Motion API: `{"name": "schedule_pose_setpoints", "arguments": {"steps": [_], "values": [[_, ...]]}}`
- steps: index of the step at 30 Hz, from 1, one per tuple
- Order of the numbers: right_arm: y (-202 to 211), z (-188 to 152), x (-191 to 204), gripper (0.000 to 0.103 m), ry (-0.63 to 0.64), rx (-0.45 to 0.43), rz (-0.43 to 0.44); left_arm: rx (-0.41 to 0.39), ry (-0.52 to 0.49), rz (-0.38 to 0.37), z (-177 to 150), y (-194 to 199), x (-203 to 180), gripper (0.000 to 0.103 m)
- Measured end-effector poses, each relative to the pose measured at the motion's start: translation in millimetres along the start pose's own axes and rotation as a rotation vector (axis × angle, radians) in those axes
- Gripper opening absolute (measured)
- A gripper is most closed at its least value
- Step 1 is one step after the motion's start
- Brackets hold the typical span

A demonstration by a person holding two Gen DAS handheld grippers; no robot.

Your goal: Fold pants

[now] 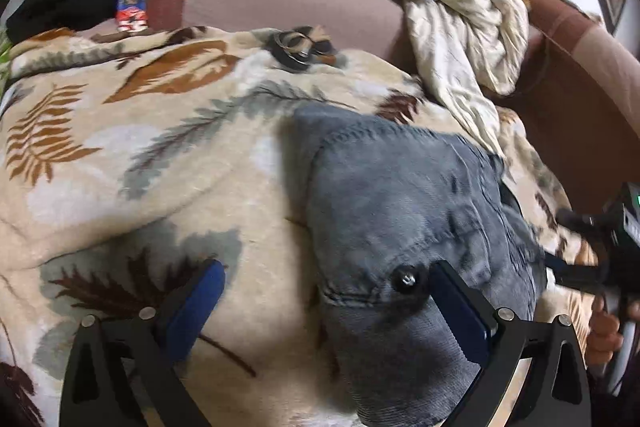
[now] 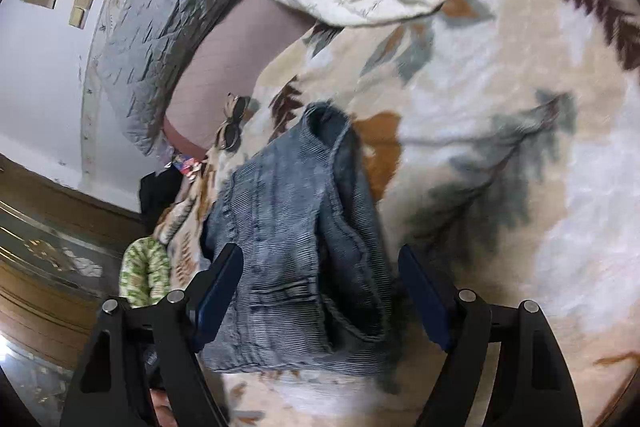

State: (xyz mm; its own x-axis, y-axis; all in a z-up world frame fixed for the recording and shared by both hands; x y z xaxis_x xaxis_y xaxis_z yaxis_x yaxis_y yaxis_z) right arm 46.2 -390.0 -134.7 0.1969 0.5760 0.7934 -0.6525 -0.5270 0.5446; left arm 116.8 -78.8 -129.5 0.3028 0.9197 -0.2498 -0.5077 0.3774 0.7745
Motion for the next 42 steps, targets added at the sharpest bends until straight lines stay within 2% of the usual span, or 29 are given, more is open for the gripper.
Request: {"name": "schedule_pose_setpoints", "arguments": {"steps": [3,6,10,14,20,24,37,42], "values": [[-10.3,-3.9,4.4,0.081,-0.004,0.03,0.009,0.009,-0.032,-0.028,-3.6,-1.1,-7.4,0.103],[-14.4,-6.2,6.3,0.081,0.018,0.04,-0.024,0.029,-0.036,-0.079,-8.1,-2.2,-12.0,0.103],[-17.5,-8.0,-1.1,0.081,-0.001,0.058,-0.045,0.049,-0.045,-0.088,-13.9,-7.0,-15.5,0.103],[-19.2,-9.8,-7.9,0.081,-0.013,0.072,-0.067,0.067,-0.013,-0.113,-14.3,-8.8,-11.2,0.103],[-30.4,-15.8,-7.9,0.081,-0.009,0.108,-0.065,0.066,0.014,-0.105,-13.2,-9.2,-5.2,0.103],[-36.7,-19.2,-3.9,0.081,0.012,0.126,-0.07,0.082,0.067,-0.142,-11.0,-11.0,1.1,0.103],[-40.0,-18.2,-13.2,0.088,-0.023,0.151,0.016,0.076,0.033,-0.123,-15.0,-13.5,-5.1,0.103],[-36.8,-19.2,-11.0,0.089,-0.012,0.143,0.007,0.075,0.029,-0.114,-14.6,-12.9,-5.5,0.103]]}}
Point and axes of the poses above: each gripper's, at about its wrist camera, not at the fingertips, and y roughly against the way its jaws point, x to its left, z to its top, the point moved 3 cm from there along -y, roughly the way its jaws point, and after that the axes turned 6 degrees about z, right-handed, at the moved point
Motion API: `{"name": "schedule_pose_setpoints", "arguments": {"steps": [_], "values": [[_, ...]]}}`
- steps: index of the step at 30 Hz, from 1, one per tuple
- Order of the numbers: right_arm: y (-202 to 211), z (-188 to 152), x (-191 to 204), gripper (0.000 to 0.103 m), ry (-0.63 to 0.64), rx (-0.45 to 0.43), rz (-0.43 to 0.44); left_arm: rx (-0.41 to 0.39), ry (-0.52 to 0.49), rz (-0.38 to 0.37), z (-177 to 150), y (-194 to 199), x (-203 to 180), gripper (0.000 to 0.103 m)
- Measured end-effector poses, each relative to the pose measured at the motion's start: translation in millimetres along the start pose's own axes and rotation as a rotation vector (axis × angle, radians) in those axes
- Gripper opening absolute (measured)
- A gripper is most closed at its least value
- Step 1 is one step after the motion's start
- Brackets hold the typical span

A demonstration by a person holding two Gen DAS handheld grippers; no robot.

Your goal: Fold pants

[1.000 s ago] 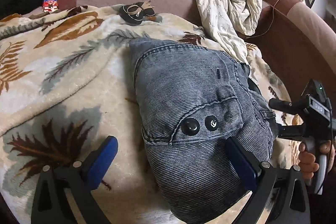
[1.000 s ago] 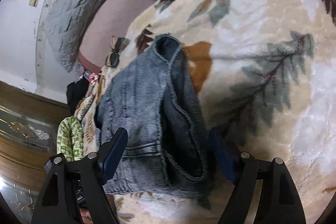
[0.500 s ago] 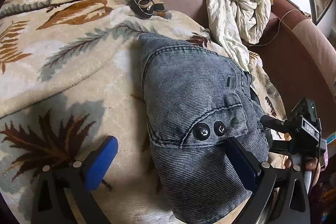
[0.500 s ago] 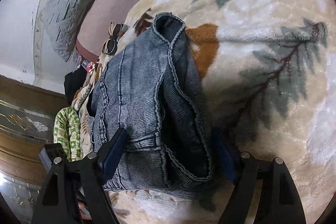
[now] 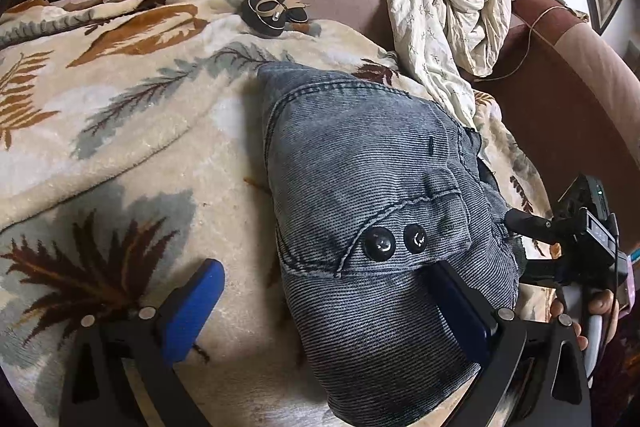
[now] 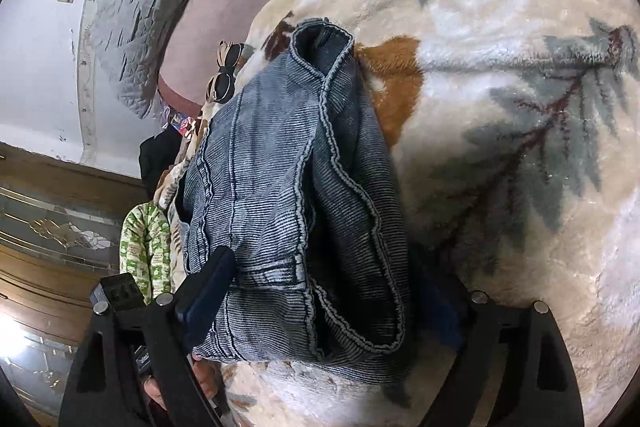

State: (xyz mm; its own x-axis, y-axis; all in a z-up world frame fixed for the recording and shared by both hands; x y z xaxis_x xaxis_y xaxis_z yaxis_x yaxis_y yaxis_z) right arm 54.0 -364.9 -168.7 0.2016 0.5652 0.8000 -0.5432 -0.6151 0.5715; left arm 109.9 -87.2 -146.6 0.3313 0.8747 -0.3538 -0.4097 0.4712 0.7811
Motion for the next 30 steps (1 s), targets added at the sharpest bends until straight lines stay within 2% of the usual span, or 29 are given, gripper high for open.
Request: {"name": "schedule_pose_setpoints", "arguments": {"steps": [16,30], "values": [[-8.9,-1.0,9.0,0.091,0.026,0.009,-0.025,-0.038,-0.08,0.11,-0.4,4.9,-11.5,0.103],[-13.8,-2.4,14.2,0.093,0.053,0.014,-0.043,-0.041,-0.083,0.115,-1.1,5.1,-12.2,0.103]]}}
Point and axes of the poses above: each gripper's, at about its wrist camera, not at the fingertips, and y roughly against the way its jaws point, x to its left, z to its top, the point moved 3 cm from there along -y, roughly the way its jaws point, and after that the axes turned 6 degrees about z, right-handed, at the moved point
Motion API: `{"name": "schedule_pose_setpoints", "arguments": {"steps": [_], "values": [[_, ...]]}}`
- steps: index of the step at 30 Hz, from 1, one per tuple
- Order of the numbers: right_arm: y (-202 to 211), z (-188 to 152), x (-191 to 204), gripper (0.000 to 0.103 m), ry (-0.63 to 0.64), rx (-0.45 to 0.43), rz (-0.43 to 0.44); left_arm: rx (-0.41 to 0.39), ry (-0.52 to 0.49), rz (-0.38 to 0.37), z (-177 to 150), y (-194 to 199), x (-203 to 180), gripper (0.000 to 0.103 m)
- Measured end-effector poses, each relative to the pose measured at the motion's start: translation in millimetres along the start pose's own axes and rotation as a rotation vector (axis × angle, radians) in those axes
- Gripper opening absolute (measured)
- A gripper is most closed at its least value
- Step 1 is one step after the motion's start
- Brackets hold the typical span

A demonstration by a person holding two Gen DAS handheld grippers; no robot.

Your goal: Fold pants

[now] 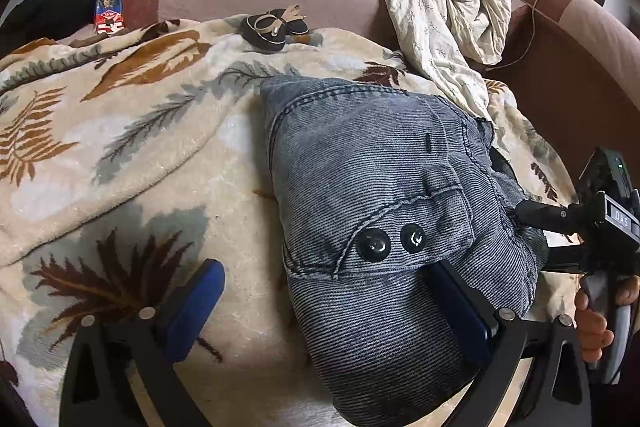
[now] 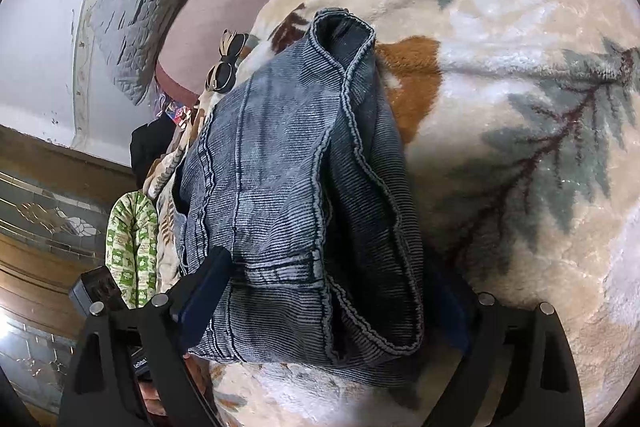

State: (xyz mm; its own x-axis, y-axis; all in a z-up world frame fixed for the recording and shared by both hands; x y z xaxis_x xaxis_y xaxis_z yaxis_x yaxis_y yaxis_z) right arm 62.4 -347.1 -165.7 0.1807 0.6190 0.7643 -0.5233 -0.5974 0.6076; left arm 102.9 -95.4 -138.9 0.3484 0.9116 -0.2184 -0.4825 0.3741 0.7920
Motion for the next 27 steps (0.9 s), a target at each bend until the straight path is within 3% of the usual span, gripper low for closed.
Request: {"name": "schedule_pose_setpoints", "arguments": {"steps": [27], "values": [[-5.0,-0.6,6.1,0.093,0.056,0.005,-0.05,0.011,0.048,-0.02,-3.6,-6.6,2.9,0.103]]}}
Point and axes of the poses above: each gripper's, at about its wrist camera, not at the fingertips, and y roughly against the way its jaws point, x to its left, z to its top, the point moved 3 cm from there along -y, roughly the way its jaws point, and after that the axes turned 6 degrees about z, right-handed, at the moved point
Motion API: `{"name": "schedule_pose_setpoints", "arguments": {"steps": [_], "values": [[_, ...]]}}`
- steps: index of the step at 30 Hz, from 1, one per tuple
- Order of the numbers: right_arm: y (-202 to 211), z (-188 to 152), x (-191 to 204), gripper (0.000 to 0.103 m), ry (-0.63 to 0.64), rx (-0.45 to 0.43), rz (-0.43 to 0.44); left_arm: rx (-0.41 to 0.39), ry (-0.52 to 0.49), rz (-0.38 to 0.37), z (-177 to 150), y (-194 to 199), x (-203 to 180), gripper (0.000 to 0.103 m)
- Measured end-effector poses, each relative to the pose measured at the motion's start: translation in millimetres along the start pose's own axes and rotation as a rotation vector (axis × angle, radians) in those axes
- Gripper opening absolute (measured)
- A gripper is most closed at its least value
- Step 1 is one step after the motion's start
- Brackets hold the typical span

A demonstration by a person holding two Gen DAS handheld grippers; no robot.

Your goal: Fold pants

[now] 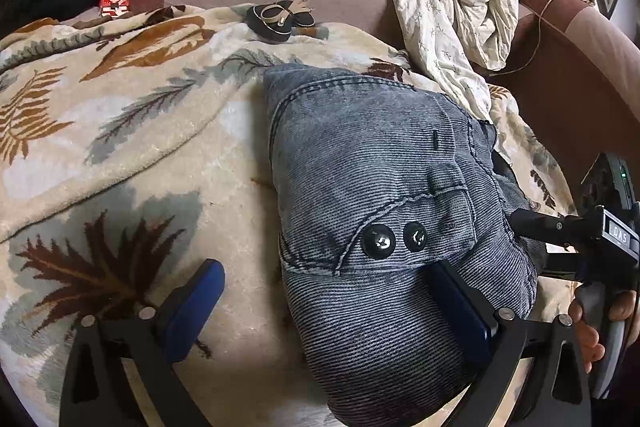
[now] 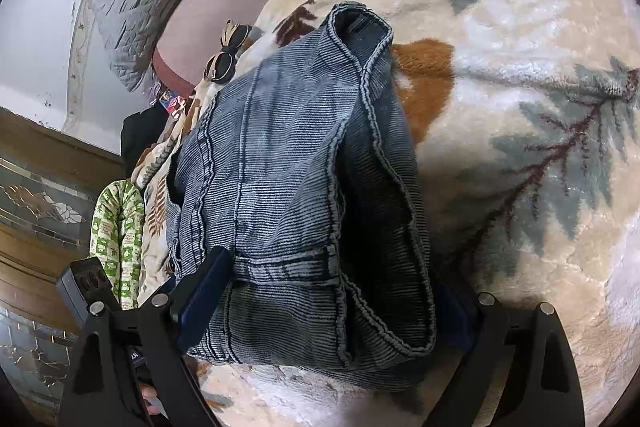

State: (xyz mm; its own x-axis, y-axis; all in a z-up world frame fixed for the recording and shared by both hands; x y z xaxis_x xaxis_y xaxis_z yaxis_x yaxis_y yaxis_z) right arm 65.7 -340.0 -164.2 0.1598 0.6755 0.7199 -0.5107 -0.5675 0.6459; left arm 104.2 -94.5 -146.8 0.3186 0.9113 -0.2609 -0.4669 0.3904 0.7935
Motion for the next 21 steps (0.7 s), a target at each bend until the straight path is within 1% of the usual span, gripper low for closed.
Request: {"name": "schedule_pose_setpoints", "arguments": {"steps": [9,12,15,17,19,21], "values": [[-1.2,0.2,2.1,0.093,0.014,-0.001,-0.009,-0.007,0.002,0.0,-0.2,-0.3,-0.1,0.103],[-2.1,0.5,3.8,0.093,0.027,0.003,-0.013,-0.023,-0.008,-0.005,-0.4,1.1,-2.0,0.103],[-2.9,-0.1,6.6,0.092,0.047,0.006,-0.02,-0.048,-0.037,-0.015,0.0,3.8,-6.4,0.1],[-3.0,-0.2,7.7,0.092,0.054,0.007,-0.025,-0.067,-0.065,-0.029,0.1,5.7,-9.4,0.095],[-2.9,0.0,8.9,0.089,0.057,0.011,-0.024,-0.071,-0.078,-0.052,0.7,6.6,-11.8,0.086],[-2.1,0.0,10.6,0.087,0.064,0.015,-0.031,-0.072,-0.086,-0.069,0.9,7.7,-13.6,0.081]]}}
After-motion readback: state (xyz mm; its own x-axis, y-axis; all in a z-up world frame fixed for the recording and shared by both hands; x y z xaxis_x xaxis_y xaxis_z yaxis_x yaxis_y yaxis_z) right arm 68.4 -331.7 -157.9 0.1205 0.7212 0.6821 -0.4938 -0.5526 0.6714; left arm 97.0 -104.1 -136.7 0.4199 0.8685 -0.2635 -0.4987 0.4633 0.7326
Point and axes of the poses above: each gripper's, at about its wrist camera, not at the fingertips, and y roughly against the way its jaws point, x to its left, z to its top, the point moved 3 cm from there along -y, roughly the way its jaws point, and after that the axes turned 6 degrees about z, right-handed, at the moved point
